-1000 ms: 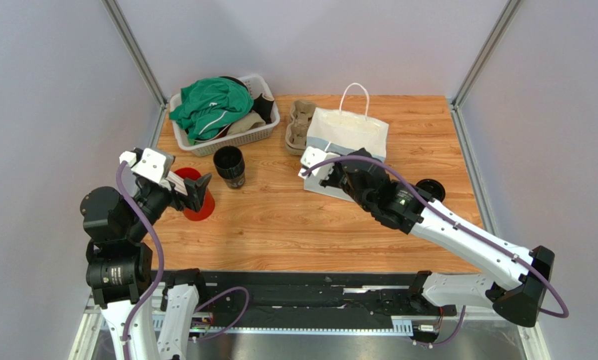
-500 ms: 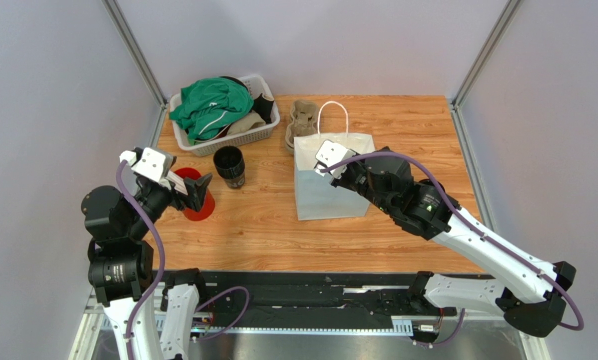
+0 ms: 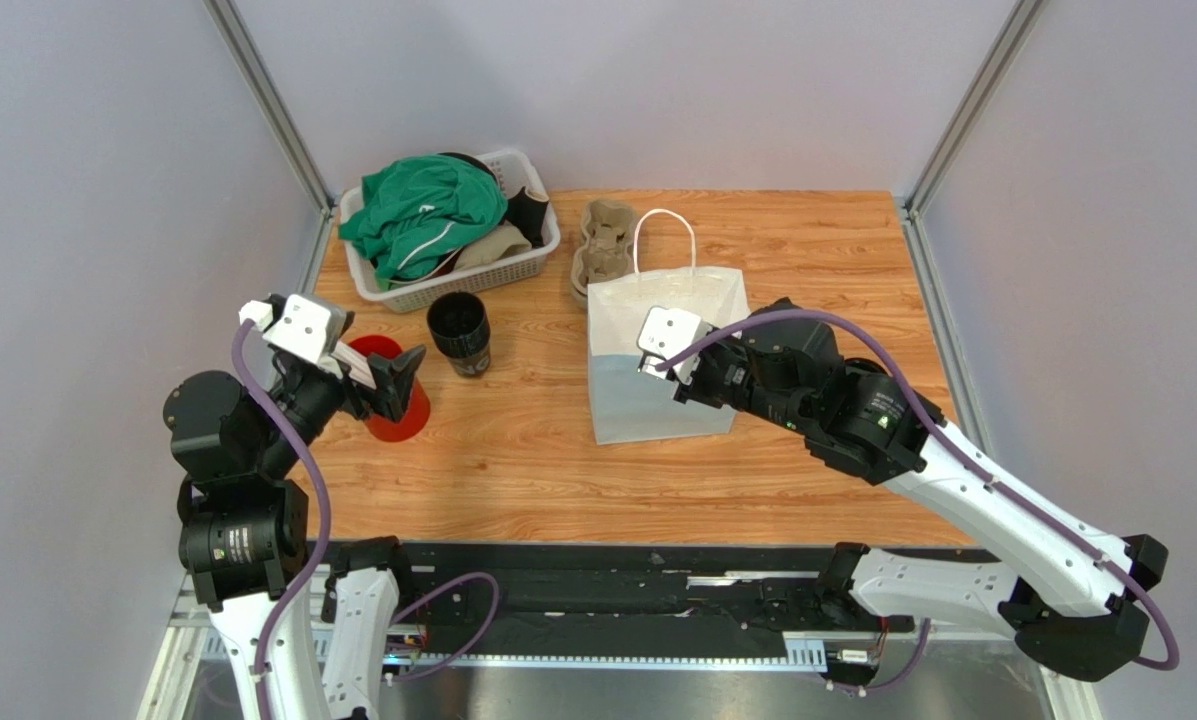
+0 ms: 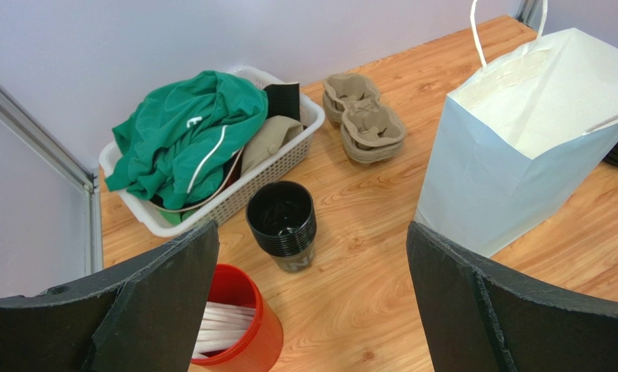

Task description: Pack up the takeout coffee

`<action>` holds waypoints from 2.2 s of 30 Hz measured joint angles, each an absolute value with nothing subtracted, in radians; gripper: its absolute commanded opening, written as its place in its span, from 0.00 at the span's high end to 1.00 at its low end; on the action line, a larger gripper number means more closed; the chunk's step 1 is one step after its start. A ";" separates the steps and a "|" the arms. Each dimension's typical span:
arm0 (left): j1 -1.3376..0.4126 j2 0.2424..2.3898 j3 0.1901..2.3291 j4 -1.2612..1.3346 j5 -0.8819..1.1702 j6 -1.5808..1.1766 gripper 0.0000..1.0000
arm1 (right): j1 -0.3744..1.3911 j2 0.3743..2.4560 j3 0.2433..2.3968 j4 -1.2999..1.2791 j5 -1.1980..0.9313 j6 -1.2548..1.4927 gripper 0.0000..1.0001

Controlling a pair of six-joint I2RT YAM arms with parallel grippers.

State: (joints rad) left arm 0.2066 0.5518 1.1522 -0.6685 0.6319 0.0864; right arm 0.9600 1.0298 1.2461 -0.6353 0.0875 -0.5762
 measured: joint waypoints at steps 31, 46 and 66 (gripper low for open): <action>0.237 0.551 1.137 -0.654 0.677 0.065 0.01 | 0.995 1.214 1.451 -0.696 0.005 -0.468 0.98; 0.244 0.541 1.132 -0.653 0.681 0.065 0.01 | 1.135 1.341 1.687 -0.648 0.157 -0.476 0.95; 0.247 0.539 1.123 -0.652 0.684 0.065 0.01 | 1.247 1.468 1.687 -0.693 0.182 -0.473 0.19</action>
State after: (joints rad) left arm 0.2474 0.5392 1.1233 -0.6518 0.6838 0.0650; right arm 1.2469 1.4685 1.6867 -0.6926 0.1818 -0.4732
